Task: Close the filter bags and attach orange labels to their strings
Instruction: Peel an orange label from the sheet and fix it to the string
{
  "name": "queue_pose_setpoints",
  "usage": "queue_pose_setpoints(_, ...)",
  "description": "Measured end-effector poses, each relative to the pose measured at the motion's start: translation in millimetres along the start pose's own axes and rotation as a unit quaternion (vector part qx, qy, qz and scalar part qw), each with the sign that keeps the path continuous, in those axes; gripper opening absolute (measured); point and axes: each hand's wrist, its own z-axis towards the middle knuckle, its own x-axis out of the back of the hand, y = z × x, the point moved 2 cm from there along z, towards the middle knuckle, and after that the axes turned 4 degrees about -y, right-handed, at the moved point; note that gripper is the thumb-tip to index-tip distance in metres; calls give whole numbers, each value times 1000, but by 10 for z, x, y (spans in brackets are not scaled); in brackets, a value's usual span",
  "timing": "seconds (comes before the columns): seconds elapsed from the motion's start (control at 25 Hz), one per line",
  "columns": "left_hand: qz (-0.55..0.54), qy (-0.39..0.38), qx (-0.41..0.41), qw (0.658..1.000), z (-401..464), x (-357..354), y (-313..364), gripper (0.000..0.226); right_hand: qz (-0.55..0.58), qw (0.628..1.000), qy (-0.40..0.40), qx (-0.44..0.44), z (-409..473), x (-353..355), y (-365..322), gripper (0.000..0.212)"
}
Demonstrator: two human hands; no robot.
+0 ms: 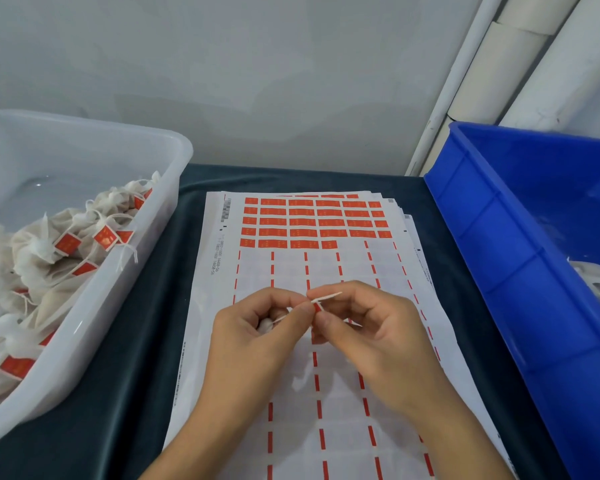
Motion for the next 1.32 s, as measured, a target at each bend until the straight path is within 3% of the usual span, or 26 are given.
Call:
queue_pose_setpoints(0.32,14,7,-26,1000,-7,5,31,9,-14,1000,23,5,10,-1,27,19)
queue_pose_setpoints(0.56,40,-18,-18,999,-22,-4,55,24,-2,999,32,5,18,-12,23,18)
queue_pose_setpoints(1.2,76,-16,-39,996,-25,-11,56,16,-25,997,70,6,2,-50,27,16)
queue_pose_setpoints(1.32,123,-7,-48,991,-26,41,59,10,-10,997,81,8,0,-52,12,18)
